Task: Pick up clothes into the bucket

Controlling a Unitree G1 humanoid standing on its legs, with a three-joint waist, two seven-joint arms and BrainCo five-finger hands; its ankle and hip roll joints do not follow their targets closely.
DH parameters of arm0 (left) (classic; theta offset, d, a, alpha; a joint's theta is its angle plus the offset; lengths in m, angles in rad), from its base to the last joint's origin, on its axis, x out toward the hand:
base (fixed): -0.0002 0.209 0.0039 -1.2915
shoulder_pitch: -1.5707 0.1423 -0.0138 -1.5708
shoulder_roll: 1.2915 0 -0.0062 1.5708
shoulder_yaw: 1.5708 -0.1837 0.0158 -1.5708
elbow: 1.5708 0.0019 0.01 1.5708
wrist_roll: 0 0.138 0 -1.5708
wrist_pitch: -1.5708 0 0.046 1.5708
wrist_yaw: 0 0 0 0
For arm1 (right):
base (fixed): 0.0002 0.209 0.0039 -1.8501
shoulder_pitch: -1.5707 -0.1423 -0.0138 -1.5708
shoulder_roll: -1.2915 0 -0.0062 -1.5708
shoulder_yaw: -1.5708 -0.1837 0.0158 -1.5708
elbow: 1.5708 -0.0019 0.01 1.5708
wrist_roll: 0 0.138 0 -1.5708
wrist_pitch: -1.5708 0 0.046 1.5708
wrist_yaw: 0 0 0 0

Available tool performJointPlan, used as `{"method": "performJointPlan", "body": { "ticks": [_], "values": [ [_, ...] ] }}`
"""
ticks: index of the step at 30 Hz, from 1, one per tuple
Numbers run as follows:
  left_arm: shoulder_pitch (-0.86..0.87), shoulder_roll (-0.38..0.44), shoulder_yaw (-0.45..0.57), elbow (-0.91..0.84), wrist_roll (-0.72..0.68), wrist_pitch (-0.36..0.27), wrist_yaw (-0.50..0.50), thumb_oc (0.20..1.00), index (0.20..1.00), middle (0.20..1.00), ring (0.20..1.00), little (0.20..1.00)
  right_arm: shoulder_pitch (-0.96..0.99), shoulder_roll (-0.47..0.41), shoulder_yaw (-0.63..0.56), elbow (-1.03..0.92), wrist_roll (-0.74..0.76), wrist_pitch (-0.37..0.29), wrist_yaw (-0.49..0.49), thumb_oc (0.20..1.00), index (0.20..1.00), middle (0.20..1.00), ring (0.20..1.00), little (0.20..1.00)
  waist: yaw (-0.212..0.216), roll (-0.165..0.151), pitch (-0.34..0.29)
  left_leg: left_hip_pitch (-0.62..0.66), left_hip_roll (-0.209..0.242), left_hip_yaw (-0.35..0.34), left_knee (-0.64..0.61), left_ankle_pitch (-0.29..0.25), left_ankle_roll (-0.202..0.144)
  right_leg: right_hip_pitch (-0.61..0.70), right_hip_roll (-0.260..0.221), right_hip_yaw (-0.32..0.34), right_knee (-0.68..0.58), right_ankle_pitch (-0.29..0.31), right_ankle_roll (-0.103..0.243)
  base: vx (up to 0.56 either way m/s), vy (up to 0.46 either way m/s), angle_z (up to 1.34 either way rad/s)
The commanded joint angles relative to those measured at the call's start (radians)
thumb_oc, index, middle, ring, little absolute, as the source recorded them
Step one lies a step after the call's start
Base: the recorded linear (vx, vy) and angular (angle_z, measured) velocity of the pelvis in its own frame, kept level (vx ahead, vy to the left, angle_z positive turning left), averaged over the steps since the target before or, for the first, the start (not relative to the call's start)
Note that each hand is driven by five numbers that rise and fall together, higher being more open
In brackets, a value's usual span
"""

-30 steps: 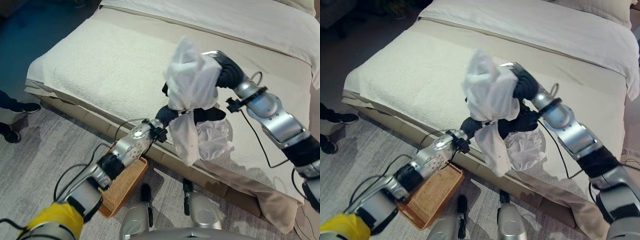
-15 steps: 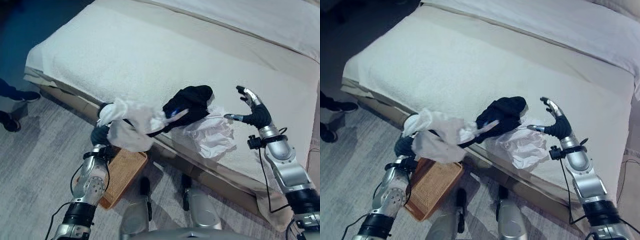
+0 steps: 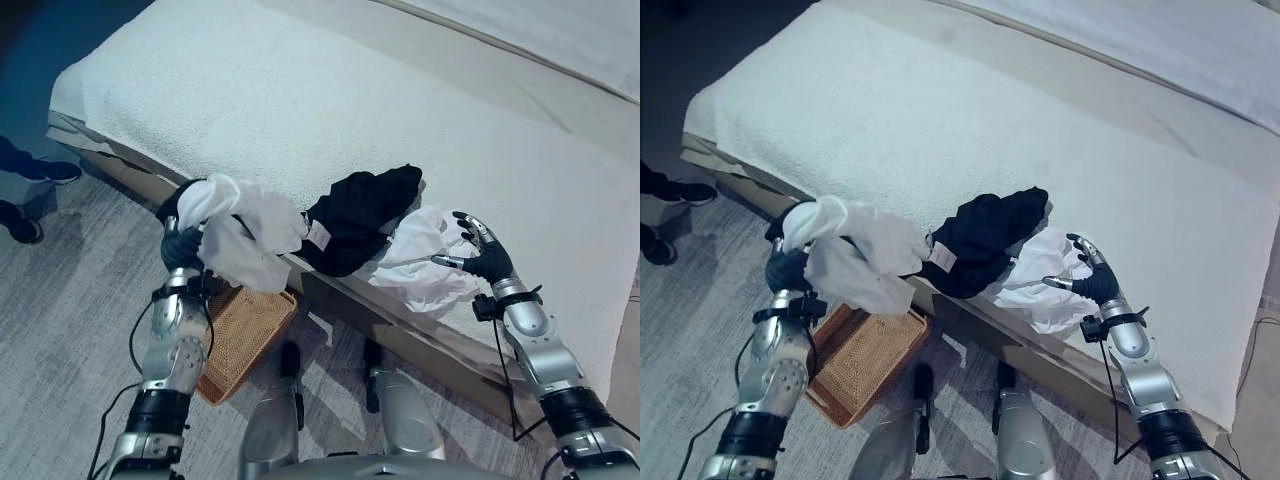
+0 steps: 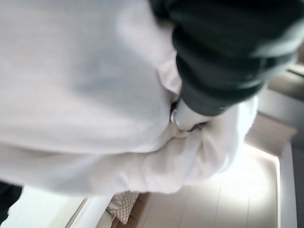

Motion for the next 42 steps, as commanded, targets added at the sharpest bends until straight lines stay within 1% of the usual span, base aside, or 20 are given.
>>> {"method": "performJointPlan", "body": {
  "ticks": [1,6,7,8,9,10,14,16,17,18,20,21,22,23,27,31,34,36,37,42],
  "values": [
    [-0.095,0.058,-0.002,-0.056,0.047,-0.117,0.013,0.200,0.200,0.200,0.200,0.200,-0.045,-0.008,0.032,-0.030,-0.023,-0.044,-0.007,1.000,1.000,1.000,1.000,1.000,-0.001,-0.026,-0.045,-0.038,-0.025,-0.007,0.088,-0.053,0.003,0.035,-0.038,-0.006,0.014,-0.025,0.033,0.00,0.000,0.00],
    [-0.173,0.078,-0.046,-0.076,0.024,-0.126,0.004,0.200,0.200,0.200,0.200,0.200,-0.084,-0.012,0.071,-0.017,-0.069,-0.039,-0.014,1.000,1.000,1.000,1.000,1.000,-0.009,-0.019,-0.046,-0.038,-0.023,-0.002,0.089,-0.053,0.002,0.033,-0.036,0.000,0.010,-0.024,0.035,0.00,-0.002,-0.01],
    [-0.224,0.092,-0.089,-0.090,-0.006,-0.124,-0.008,0.200,0.200,0.200,0.200,0.200,-0.113,-0.012,0.094,-0.001,-0.077,-0.036,-0.021,1.000,1.000,1.000,1.000,1.000,-0.013,-0.012,-0.048,-0.035,-0.023,-0.001,0.084,-0.051,0.000,0.035,-0.035,0.001,0.005,-0.023,0.035,0.01,-0.009,-0.03],
    [-0.226,0.093,-0.090,-0.088,-0.008,-0.124,-0.009,0.200,0.200,0.200,0.200,0.200,-0.115,-0.012,0.094,0.000,-0.077,-0.036,-0.021,1.000,1.000,1.000,1.000,1.000,-0.012,-0.012,-0.047,-0.035,-0.023,-0.001,0.084,-0.051,0.000,0.035,-0.035,0.001,0.005,-0.023,0.035,0.01,-0.009,-0.04],
    [-0.284,0.113,-0.133,-0.090,-0.035,-0.124,-0.014,0.200,0.200,0.200,0.200,0.200,-0.141,0.000,0.118,0.025,-0.076,-0.034,-0.034,1.000,1.000,1.000,1.000,1.000,-0.015,-0.005,-0.052,-0.034,-0.022,0.000,0.082,-0.049,0.000,0.036,-0.036,0.001,0.005,-0.022,0.036,0.00,0.000,0.00],
    [-0.287,0.114,-0.134,-0.088,-0.037,-0.124,-0.015,0.200,0.200,0.200,0.200,0.200,-0.143,0.001,0.118,0.026,-0.076,-0.035,-0.035,1.000,1.000,1.000,1.000,1.000,-0.015,-0.005,-0.051,-0.034,-0.022,0.000,0.082,-0.049,0.000,0.036,-0.036,0.000,0.005,-0.022,0.036,0.00,0.000,0.00],
    [-0.492,0.140,-0.276,-0.042,-0.135,-0.119,-0.012,0.200,0.200,0.200,0.200,0.200,-0.200,0.022,0.183,0.070,-0.075,-0.023,-0.054,1.000,1.000,1.000,1.000,1.000,-0.029,0.015,-0.057,-0.025,-0.024,0.000,0.068,-0.041,-0.003,0.040,-0.039,-0.002,0.007,-0.025,0.037,0.00,-0.002,0.01],
    [-0.638,0.159,-0.360,0.012,-0.153,-0.120,0.004,0.200,0.200,0.200,0.200,0.200,-0.228,0.035,0.217,0.095,-0.066,-0.016,-0.064,1.000,1.000,1.000,1.000,1.000,-0.039,0.028,-0.062,-0.019,-0.025,0.002,0.059,-0.038,-0.003,0.042,-0.041,-0.002,0.009,-0.025,0.039,0.02,0.002,0.05],
    [-0.754,0.172,-0.417,0.069,-0.183,-0.122,0.018,0.200,0.200,0.200,0.200,0.200,-0.251,0.034,0.242,0.111,-0.065,-0.008,-0.071,1.000,1.000,1.000,1.000,1.000,-0.049,0.042,-0.068,-0.011,-0.027,0.005,0.052,-0.037,-0.003,0.043,-0.043,0.001,0.010,-0.025,0.043,0.02,0.011,0.06],
    [-0.762,0.172,-0.420,0.076,-0.186,-0.124,0.016,0.200,0.200,0.200,0.200,0.200,-0.254,0.035,0.240,0.113,-0.065,-0.009,-0.071,1.000,1.000,1.000,1.000,1.000,-0.048,0.041,-0.065,-0.010,-0.027,0.005,0.051,-0.037,-0.003,0.043,-0.043,0.001,0.011,-0.025,0.043,0.02,0.017,0.09],
    [-0.927,0.152,-0.500,0.173,-0.231,-0.121,0.036,0.200,0.200,0.200,0.200,0.200,-0.276,0.040,0.269,0.135,-0.046,0.001,-0.081,1.000,1.000,1.000,1.000,1.000,-0.067,0.060,-0.070,-0.002,-0.028,0.012,0.046,-0.036,-0.001,0.042,-0.046,0.004,0.015,-0.025,0.047,0.01,0.006,0.03],
    [-0.932,0.152,-0.502,0.177,-0.234,-0.122,0.033,0.200,0.200,0.200,0.200,0.200,-0.278,0.040,0.267,0.136,-0.046,0.001,-0.081,1.000,1.000,1.000,1.000,1.000,-0.066,0.060,-0.068,-0.001,-0.028,0.012,0.046,-0.036,-0.001,0.042,-0.046,0.004,0.015,-0.025,0.047,0.03,0.008,0.00],
    [-0.989,0.156,-0.535,0.203,-0.237,-0.120,0.036,0.200,0.200,0.200,0.200,0.200,-0.282,0.043,0.272,0.147,-0.033,0.003,-0.087,1.000,1.000,1.000,1.000,1.000,-0.071,0.065,-0.069,0.002,-0.030,0.015,0.044,-0.036,0.000,0.043,-0.046,0.005,0.015,-0.025,0.048,0.03,0.010,-0.02],
    [-1.021,0.135,-0.539,0.215,-0.271,-0.124,0.038,0.200,0.200,0.200,0.200,0.200,-0.288,0.052,0.272,0.159,-0.019,0.009,-0.097,1.000,1.000,1.000,1.000,1.000,-0.077,0.074,-0.071,0.009,-0.031,0.017,0.041,-0.037,0.001,0.044,-0.047,0.007,0.017,-0.026,0.051,0.04,0.011,-0.04],
    [-1.059,0.094,-0.555,0.207,-0.321,-0.134,0.035,0.200,0.200,0.200,0.200,0.200,-0.320,0.072,0.272,0.218,0.000,0.021,-0.127,1.000,1.000,1.000,1.000,1.000,-0.082,0.085,-0.078,0.016,-0.032,0.021,0.038,-0.039,0.001,0.049,-0.049,0.010,0.015,-0.030,0.054,0.04,0.008,-0.10],
    [-1.085,0.067,-0.564,0.192,-0.380,-0.138,0.024,0.200,0.200,0.200,0.200,0.200,-0.364,0.067,0.284,0.284,-0.028,0.041,-0.149,1.000,1.000,1.000,1.000,1.000,-0.079,0.090,-0.085,0.024,-0.033,0.020,0.031,-0.039,0.001,0.056,-0.049,0.009,0.010,-0.032,0.054,0.03,-0.004,-0.08],
    [-1.125,0.032,-0.582,0.156,-0.449,-0.154,0.022,0.200,0.200,0.200,0.200,0.200,-0.438,0.068,0.294,0.412,-0.061,0.072,-0.202,1.000,1.000,1.000,1.000,1.000,-0.069,0.097,-0.094,0.031,-0.036,0.014,0.024,-0.039,-0.001,0.069,-0.051,0.001,0.000,-0.032,0.053,0.01,-0.007,0.00],
    [-1.135,0.025,-0.591,0.145,-0.457,-0.158,0.023,0.200,0.200,0.200,0.200,0.200,-0.457,0.070,0.293,0.439,-0.061,0.076,-0.213,1.000,1.000,1.000,1.000,1.000,-0.066,0.099,-0.094,0.033,-0.037,0.010,0.022,-0.039,-0.001,0.073,-0.051,-0.002,-0.002,-0.031,0.053,0.02,-0.017,0.05],
    [-1.149,0.018,-0.605,0.118,-0.462,-0.165,0.027,0.200,0.200,0.200,0.200,0.200,-0.488,0.077,0.287,0.492,-0.050,0.084,-0.242,1.000,1.000,1.000,1.000,1.000,-0.060,0.102,-0.099,0.036,-0.038,0.006,0.019,-0.038,-0.001,0.080,-0.052,-0.007,-0.006,-0.032,0.053,0.03,-0.015,0.06],
    [-1.164,-0.005,-0.635,0.063,-0.478,-0.181,0.033,0.200,0.200,0.200,0.200,0.200,-0.569,0.113,0.267,0.567,0.031,0.080,-0.302,1.000,1.000,1.000,1.000,1.000,-0.047,0.115,-0.105,0.044,-0.043,-0.002,0.013,-0.041,0.000,0.089,-0.057,-0.016,-0.010,-0.032,0.054,0.01,-0.002,0.12]
  ]
}}
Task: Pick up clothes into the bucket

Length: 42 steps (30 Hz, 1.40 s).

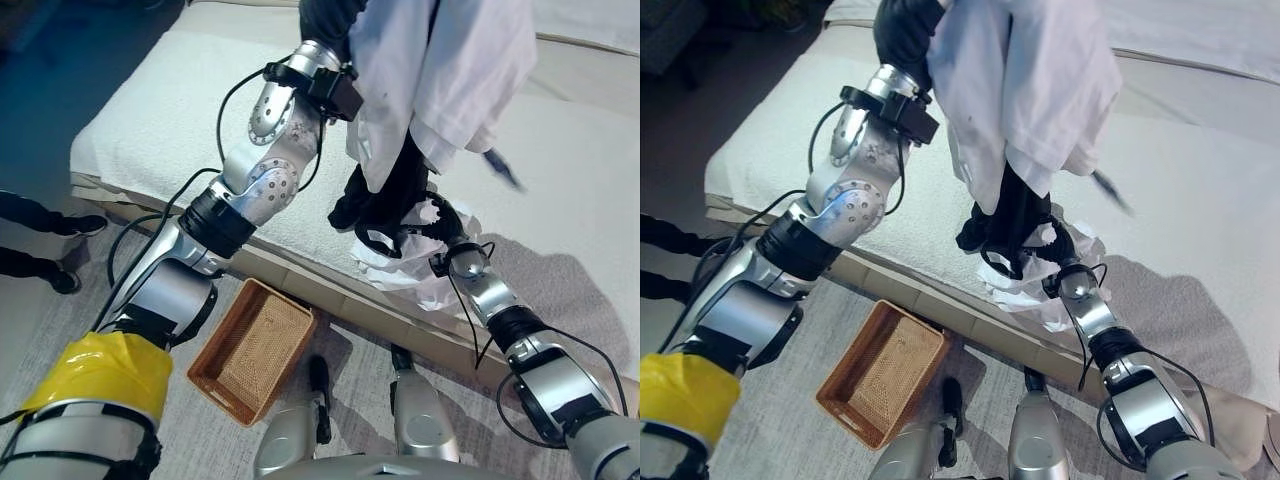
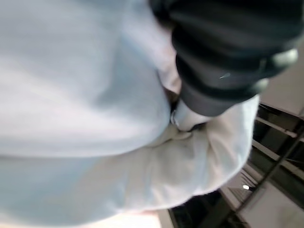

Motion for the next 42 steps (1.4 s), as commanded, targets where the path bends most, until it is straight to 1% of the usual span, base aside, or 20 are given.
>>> {"method": "performJointPlan", "body": {
  "ticks": [1,2,9,12,15,16,17,18,23,27,31,32,33,34,35,36,37,39,40,42],
  "values": [
    [-0.156,-0.019,0.025,-0.042,-0.028,-0.112,0.000,0.200,0.200,0.200,0.200,0.200,-0.070,0.034,-0.011,0.003,0.070,-0.036,-0.061,1.000,1.000,1.000,1.000,1.000,0.032,-0.037,-0.058,-0.003,-0.023,-0.008,0.033,-0.045,0.002,0.039,-0.038,-0.016,0.016,-0.034,0.047,0.01,0.016,0.06],
    [-0.156,-0.030,0.022,-0.064,-0.040,-0.117,0.002,0.200,0.200,0.200,0.200,0.200,-0.096,0.054,-0.022,0.020,0.114,-0.042,-0.087,1.000,1.000,1.000,1.000,1.000,0.038,-0.031,-0.059,-0.002,-0.026,-0.008,0.032,-0.046,0.003,0.041,-0.040,-0.019,0.014,-0.034,0.047,0.01,0.013,0.04],
    [-0.126,-0.069,0.010,-0.137,-0.087,-0.132,-0.004,0.200,0.200,0.200,0.200,0.200,-0.197,0.112,0.005,0.075,0.237,-0.054,-0.098,1.000,1.000,1.000,1.000,1.000,0.053,-0.020,-0.056,-0.003,-0.034,-0.005,0.034,-0.049,0.005,0.043,-0.045,-0.019,0.006,-0.029,0.048,0.00,0.018,0.00],
    [-0.105,-0.083,0.003,-0.159,-0.121,-0.124,-0.019,0.200,0.200,0.200,0.200,0.200,-0.231,0.129,0.065,0.054,0.266,-0.054,-0.055,1.000,1.000,1.000,1.000,1.000,0.058,-0.020,-0.057,-0.005,-0.034,0.000,0.033,-0.046,0.004,0.043,-0.045,-0.021,0.003,-0.027,0.048,0.00,0.000,0.00],
    [-0.095,-0.088,0.001,-0.162,-0.118,-0.120,-0.018,0.200,0.200,0.200,0.200,0.200,-0.239,0.138,0.082,0.020,0.308,-0.067,-0.038,1.000,1.000,1.000,1.000,1.000,0.058,-0.022,-0.057,-0.004,-0.034,0.000,0.031,-0.045,0.003,0.042,-0.045,-0.018,0.006,-0.028,0.047,0.00,0.000,0.00],
    [-0.077,-0.093,0.008,-0.159,-0.118,-0.115,-0.019,0.200,0.200,0.200,0.200,0.200,-0.238,0.150,0.091,-0.032,0.363,-0.087,-0.016,1.000,1.000,1.000,1.000,1.000,0.057,-0.024,-0.054,-0.004,-0.035,0.001,0.032,-0.045,0.004,0.039,-0.046,-0.016,0.010,-0.027,0.047,0.00,0.000,0.00],
    [-0.066,-0.098,0.013,-0.150,-0.119,-0.111,-0.016,0.200,0.200,0.200,0.200,0.200,-0.241,0.155,0.095,-0.059,0.381,-0.095,-0.006,0.498,0.498,0.498,0.498,0.498,0.057,-0.025,-0.052,-0.004,-0.035,0.002,0.031,-0.046,0.005,0.038,-0.047,-0.015,0.011,-0.028,0.046,0.00,0.000,0.00],
    [-0.056,-0.099,0.018,-0.140,-0.115,-0.108,-0.013,0.200,0.200,0.200,0.200,0.200,-0.242,0.156,0.098,-0.081,0.386,-0.104,-0.003,0.200,0.200,0.200,0.200,0.200,0.056,-0.025,-0.052,-0.004,-0.035,0.004,0.032,-0.046,0.005,0.037,-0.047,-0.014,0.013,-0.027,0.046,0.00,0.000,0.00],
    [-0.035,-0.070,0.032,-0.094,-0.091,-0.092,-0.003,0.200,0.200,0.200,0.200,0.200,-0.246,0.145,0.106,-0.169,0.360,-0.118,-0.001,0.200,0.200,0.200,0.200,0.200,0.054,-0.029,-0.048,-0.009,-0.033,0.012,0.035,-0.047,0.007,0.025,-0.046,-0.008,0.018,-0.025,0.046,0.00,0.000,0.00],
    [-0.021,-0.042,0.077,-0.001,-0.033,-0.080,0.018,0.200,0.200,0.200,0.200,0.200,-0.261,0.091,0.090,-0.223,0.296,-0.117,-0.016,0.200,0.200,0.200,0.200,0.200,0.050,-0.041,-0.044,-0.012,-0.029,0.016,0.042,-0.048,0.007,0.019,-0.041,-0.002,0.028,-0.029,0.044,0.00,0.000,-0.05],
    [0.004,-0.010,0.115,0.056,0.007,-0.076,0.039,0.200,0.200,0.200,0.200,0.200,-0.271,0.036,0.054,-0.212,0.259,-0.108,-0.041,0.200,0.200,0.200,0.200,0.200,0.051,-0.048,-0.043,-0.014,-0.026,0.016,0.046,-0.049,0.007,0.016,-0.039,-0.002,0.038,-0.035,0.043,0.00,-0.001,-0.02],
    [0.011,0.013,0.130,0.093,0.029,-0.073,0.048,0.636,0.636,0.636,0.636,0.636,-0.289,-0.012,0.031,-0.196,0.247,-0.103,-0.060,0.200,0.200,0.200,0.200,0.200,0.052,-0.054,-0.042,-0.018,-0.025,0.014,0.053,-0.051,0.006,0.014,-0.037,-0.002,0.045,-0.040,0.041,0.00,0.000,0.00],
    [0.009,0.012,0.131,0.094,0.029,-0.073,0.047,0.931,0.931,0.931,0.931,0.931,-0.291,-0.013,0.031,-0.194,0.247,-0.103,-0.060,0.200,0.200,0.200,0.200,0.200,0.052,-0.054,-0.041,-0.018,-0.025,0.013,0.053,-0.051,0.006,0.013,-0.037,-0.002,0.046,-0.041,0.041,0.00,0.000,0.00],
    [0.019,0.030,0.138,0.125,0.048,-0.068,0.053,1.000,1.000,1.000,1.000,1.000,-0.319,-0.064,0.008,-0.167,0.260,-0.102,-0.079,0.200,0.200,0.200,0.200,0.200,0.052,-0.062,-0.039,-0.021,-0.024,0.010,0.059,-0.052,0.005,0.012,-0.035,-0.002,0.053,-0.045,0.041,0.00,0.000,0.00],
    [0.018,0.030,0.139,0.125,0.048,-0.068,0.053,1.000,1.000,1.000,1.000,1.000,-0.321,-0.065,0.008,-0.166,0.261,-0.103,-0.079,0.200,0.200,0.200,0.200,0.200,0.052,-0.062,-0.038,-0.021,-0.024,0.010,0.059,-0.052,0.005,0.012,-0.035,-0.003,0.054,-0.045,0.041,0.00,-0.025,0.05],
    [0.024,0.049,0.147,0.157,0.071,-0.064,0.062,1.000,1.000,1.000,1.000,1.000,-0.358,-0.121,-0.005,-0.135,0.280,-0.106,-0.094,0.200,0.200,0.200,0.200,0.200,0.053,-0.071,-0.037,-0.022,-0.023,0.006,0.061,-0.053,0.004,0.010,-0.034,-0.004,0.063,-0.049,0.040,0.00,-0.013,0.05],
    [0.023,0.049,0.147,0.157,0.071,-0.064,0.062,1.000,1.000,1.000,1.000,1.000,-0.359,-0.121,-0.004,-0.135,0.280,-0.107,-0.094,0.200,0.200,0.200,0.200,0.200,0.053,-0.070,-0.036,-0.022,-0.023,0.006,0.062,-0.053,0.004,0.010,-0.034,-0.004,0.063,-0.049,0.040,-0.01,-0.022,0.08],
    [0.023,0.094,0.157,0.199,0.086,-0.062,0.067,1.000,1.000,1.000,1.000,1.000,-0.418,-0.201,-0.021,-0.080,0.335,-0.114,-0.112,0.200,0.200,0.200,0.200,0.200,0.056,-0.082,-0.038,-0.027,-0.021,0.000,0.065,-0.053,0.000,0.005,-0.031,-0.005,0.072,-0.054,0.039,-0.01,-0.016,0.09],
    [0.020,0.094,0.157,0.200,0.085,-0.063,0.066,1.000,1.000,1.000,1.000,1.000,-0.422,-0.202,-0.019,-0.076,0.337,-0.116,-0.111,0.200,0.200,0.200,0.200,0.200,0.055,-0.081,-0.037,-0.028,-0.021,0.000,0.066,-0.053,0.000,0.005,-0.031,-0.006,0.073,-0.054,0.039,-0.01,-0.009,0.06],
    [0.020,0.112,0.164,0.214,0.079,-0.065,0.071,1.000,1.000,1.000,1.000,1.000,-0.457,-0.249,-0.027,-0.035,0.382,-0.118,-0.116,0.200,0.200,0.200,0.200,0.200,0.058,-0.087,-0.035,-0.030,-0.021,-0.003,0.070,-0.054,-0.002,0.003,-0.032,-0.008,0.079,-0.056,0.038,-0.01,-0.006,0.03]
  ]
}}
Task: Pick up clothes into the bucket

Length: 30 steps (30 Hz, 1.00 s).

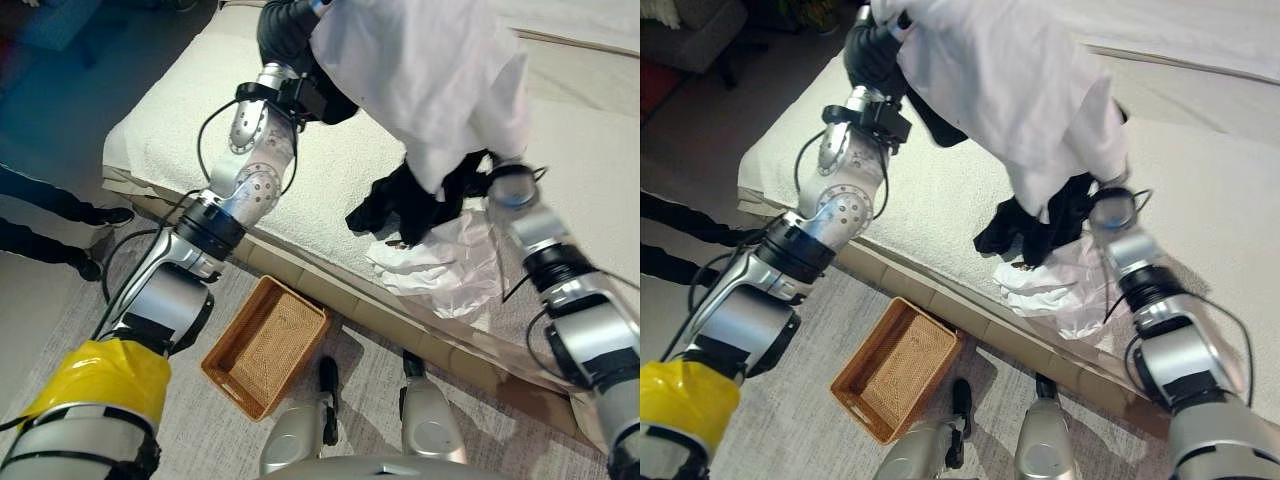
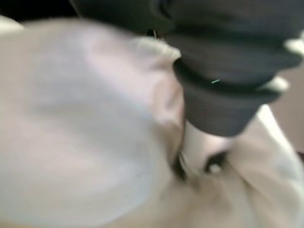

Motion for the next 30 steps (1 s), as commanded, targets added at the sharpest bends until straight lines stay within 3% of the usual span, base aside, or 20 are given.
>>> {"method": "performJointPlan", "body": {
  "ticks": [1,7,19,20,21,22,30],
  "values": [
    [-0.050,0.049,0.079,-0.002,0.028,-0.045,0.002,1.000,1.000,1.000,1.000,1.000,-0.125,0.004,-0.033,0.003,0.061,-0.086,-0.028,0.200,0.200,0.200,0.200,0.200,0.005,-0.100,-0.026,-0.024,-0.020,0.004,0.070,-0.058,-0.007,0.014,-0.034,-0.002,0.061,-0.056,0.038,-0.01,-0.006,0.03],
    [-0.031,0.102,0.089,-0.001,0.033,-0.043,0.006,1.000,1.000,1.000,1.000,1.000,-0.209,-0.167,-0.028,0.152,0.078,-0.045,-0.052,0.200,0.200,0.200,0.200,0.200,0.008,-0.114,-0.034,-0.021,-0.022,-0.007,0.078,-0.066,-0.010,0.020,-0.035,-0.010,0.075,-0.062,0.038,0.00,0.002,0.03],
    [0.010,0.097,0.121,0.016,0.051,-0.040,0.022,1.000,1.000,1.000,1.000,1.000,-0.259,-0.254,-0.002,0.187,0.076,-0.032,-0.066,0.200,0.200,0.200,0.200,0.200,0.006,-0.125,-0.040,-0.020,-0.021,-0.014,0.079,-0.067,-0.010,0.014,-0.033,-0.010,0.090,-0.070,0.037,0.00,0.005,0.04],
    [0.015,0.092,0.126,0.023,0.056,-0.038,0.027,0.671,0.671,0.671,0.671,0.671,-0.262,-0.255,-0.006,0.183,0.081,-0.034,-0.070,0.200,0.200,0.200,0.200,0.200,0.005,-0.126,-0.040,-0.019,-0.020,-0.014,0.078,-0.067,-0.010,0.013,-0.032,-0.009,0.091,-0.071,0.036,0.00,0.006,0.03],
    [0.024,0.092,0.134,0.027,0.058,-0.037,0.027,0.391,0.391,0.391,0.391,0.391,-0.261,-0.257,-0.007,0.181,0.076,-0.032,-0.072,0.200,0.200,0.200,0.200,0.200,0.005,-0.128,-0.040,-0.019,-0.020,-0.014,0.077,-0.067,-0.010,0.013,-0.032,-0.009,0.091,-0.073,0.036,0.00,0.000,0.00],
    [0.029,0.091,0.140,0.031,0.060,-0.037,0.028,0.200,0.200,0.200,0.200,0.200,-0.263,-0.259,-0.002,0.179,0.071,-0.033,-0.071,0.200,0.200,0.200,0.200,0.200,0.005,-0.129,-0.040,-0.018,-0.019,-0.015,0.075,-0.067,-0.010,0.013,-0.031,-0.009,0.092,-0.072,0.036,0.00,0.000,0.00],
    [0.088,0.093,0.196,0.029,0.061,-0.042,0.042,0.200,0.200,0.200,0.200,0.200,-0.254,-0.269,-0.017,0.153,0.073,-0.037,-0.078,0.200,0.200,0.200,0.200,0.200,0.006,-0.137,-0.040,-0.022,-0.015,-0.015,0.073,-0.066,-0.011,0.007,-0.027,-0.008,0.089,-0.072,0.035,0.00,0.000,0.00]
  ]
}}
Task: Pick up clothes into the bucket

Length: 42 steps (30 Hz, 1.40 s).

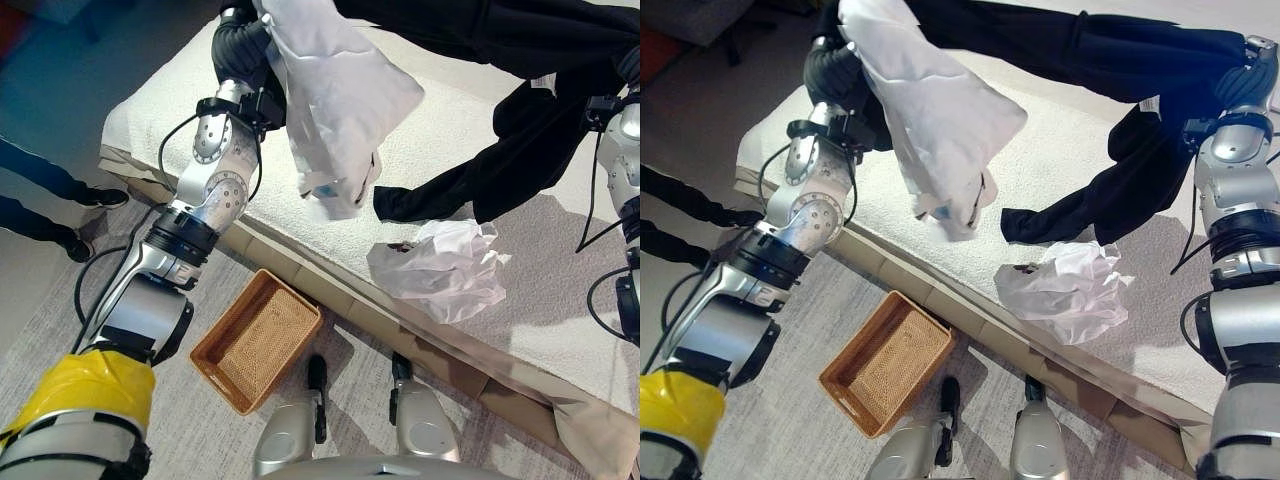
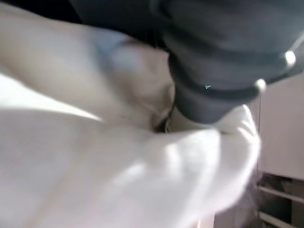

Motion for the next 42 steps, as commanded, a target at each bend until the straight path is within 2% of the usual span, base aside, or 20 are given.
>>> {"method": "performJointPlan", "body": {
  "ticks": [1,3,10,11,12,13,33,34,35,42],
  "values": [
    [-0.015,0.037,0.125,0.016,0.022,-0.064,0.013,0.200,0.200,0.200,0.200,0.200,-0.073,-0.073,0.006,-0.057,0.015,-0.050,-0.051,0.200,0.200,0.200,0.200,0.200,-0.015,-0.072,-0.051,-0.022,-0.010,0.011,0.067,-0.066,-0.012,-0.008,-0.023,0.013,0.087,-0.071,0.035,0.00,0.000,0.00],
    [0.018,0.053,0.152,0.007,0.026,-0.065,0.017,0.200,0.200,0.200,0.200,0.200,-0.052,-0.066,-0.036,-0.068,0.053,-0.065,-0.070,0.200,0.200,0.200,0.200,0.200,-0.013,-0.072,-0.049,-0.026,-0.008,0.013,0.068,-0.066,-0.012,-0.008,-0.021,0.012,0.084,-0.071,0.034,0.00,0.000,0.00],
    [0.144,0.077,0.243,0.010,0.029,-0.059,0.027,0.200,0.200,0.200,0.200,0.200,0.011,-0.087,-0.113,-0.090,0.047,-0.063,-0.090,0.200,0.200,0.200,0.200,0.200,-0.004,-0.080,-0.055,-0.029,-0.007,0.010,0.073,-0.071,-0.012,-0.005,-0.021,0.013,0.079,-0.073,0.035,0.00,0.000,0.00],
    [0.159,0.077,0.251,0.012,0.028,-0.057,0.026,0.335,0.335,0.335,0.335,0.335,0.016,-0.091,-0.118,-0.091,0.044,-0.061,-0.090,0.200,0.200,0.200,0.200,0.200,-0.003,-0.081,-0.056,-0.029,-0.007,0.010,0.074,-0.072,-0.012,-0.005,-0.021,0.013,0.080,-0.073,0.035,0.00,0.000,0.00],
    [0.174,0.076,0.259,0.014,0.027,-0.055,0.024,0.573,0.573,0.573,0.573,0.573,0.020,-0.096,-0.121,-0.089,0.041,-0.061,-0.090,0.200,0.200,0.200,0.200,0.200,-0.002,-0.083,-0.057,-0.029,-0.007,0.010,0.075,-0.073,-0.012,-0.005,-0.021,0.014,0.082,-0.073,0.035,0.00,0.000,0.00],
    [0.183,0.076,0.265,0.013,0.025,-0.053,0.022,1.000,1.000,1.000,1.000,1.000,0.020,-0.101,-0.120,-0.088,0.039,-0.061,-0.089,0.200,0.200,0.200,0.200,0.200,-0.001,-0.085,-0.058,-0.029,-0.007,0.010,0.076,-0.074,-0.012,-0.006,-0.022,0.014,0.083,-0.073,0.035,0.00,0.000,0.00],
    [0.300,0.054,0.294,-0.002,0.021,-0.018,-0.031,1.000,1.000,1.000,1.000,1.000,-0.017,-0.158,-0.080,-0.059,0.007,-0.053,-0.056,0.200,0.200,0.200,0.200,0.200,0.007,-0.101,-0.067,-0.025,-0.003,0.009,0.084,-0.081,-0.012,-0.002,-0.017,0.016,0.093,-0.078,0.034,0.00,0.000,0.00],
    [0.309,0.046,0.302,-0.002,0.025,-0.020,-0.029,0.291,0.291,0.291,0.291,0.291,-0.015,-0.159,-0.076,-0.055,0.004,-0.052,-0.048,0.200,0.200,0.200,0.200,0.200,0.008,-0.103,-0.068,-0.024,-0.003,0.009,0.084,-0.082,-0.011,-0.002,-0.016,0.016,0.094,-0.079,0.034,0.00,0.000,0.00],
    [0.314,0.040,0.307,-0.003,0.028,-0.022,-0.028,0.200,0.200,0.200,0.200,0.200,-0.013,-0.158,-0.073,-0.056,0.002,-0.053,-0.041,0.200,0.200,0.200,0.200,0.200,0.008,-0.104,-0.067,-0.024,-0.002,0.010,0.084,-0.082,-0.011,-0.002,-0.015,0.018,0.094,-0.079,0.033,0.00,0.000,0.00],
    [0.347,0.032,0.325,-0.026,0.018,-0.022,-0.051,0.200,0.200,0.200,0.200,0.200,0.015,-0.149,-0.020,-0.051,-0.004,-0.044,0.047,0.200,0.200,0.200,0.200,0.200,0.013,-0.108,-0.061,-0.028,0.000,0.013,0.085,-0.079,-0.011,-0.006,-0.013,0.019,0.090,-0.074,0.032,0.00,0.000,0.00]
  ]
}}
